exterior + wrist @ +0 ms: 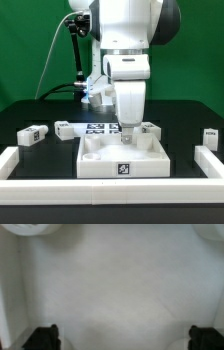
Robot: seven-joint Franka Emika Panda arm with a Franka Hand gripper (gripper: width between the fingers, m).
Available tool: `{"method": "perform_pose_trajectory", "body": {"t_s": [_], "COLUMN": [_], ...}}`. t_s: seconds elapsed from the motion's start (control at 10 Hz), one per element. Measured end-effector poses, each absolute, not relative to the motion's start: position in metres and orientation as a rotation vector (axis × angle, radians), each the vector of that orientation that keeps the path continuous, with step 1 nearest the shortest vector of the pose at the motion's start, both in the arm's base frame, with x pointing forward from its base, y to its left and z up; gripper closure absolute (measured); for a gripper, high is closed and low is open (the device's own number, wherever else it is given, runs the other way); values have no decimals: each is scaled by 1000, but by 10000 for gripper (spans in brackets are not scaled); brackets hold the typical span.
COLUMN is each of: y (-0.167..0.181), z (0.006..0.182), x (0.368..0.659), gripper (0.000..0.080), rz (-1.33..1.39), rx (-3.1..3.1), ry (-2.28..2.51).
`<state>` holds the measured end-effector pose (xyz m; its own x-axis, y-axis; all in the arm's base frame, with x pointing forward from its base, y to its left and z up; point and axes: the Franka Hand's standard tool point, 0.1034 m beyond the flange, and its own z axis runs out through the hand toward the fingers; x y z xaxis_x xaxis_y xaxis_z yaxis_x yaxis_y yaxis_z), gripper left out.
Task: Assemble one leg
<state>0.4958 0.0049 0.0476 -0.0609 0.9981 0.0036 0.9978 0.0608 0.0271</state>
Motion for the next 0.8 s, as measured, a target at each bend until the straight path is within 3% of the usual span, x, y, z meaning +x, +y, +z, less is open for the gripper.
{"method": "perform_pose_trajectory", "body": {"t_s": [0.4, 0.8], "y": [6, -1], "z": [51, 31], "x": [498, 433], "gripper": [150, 150], "rz": [-30, -31], "rx": [2161, 2186], "ry": [2288, 2295]}}
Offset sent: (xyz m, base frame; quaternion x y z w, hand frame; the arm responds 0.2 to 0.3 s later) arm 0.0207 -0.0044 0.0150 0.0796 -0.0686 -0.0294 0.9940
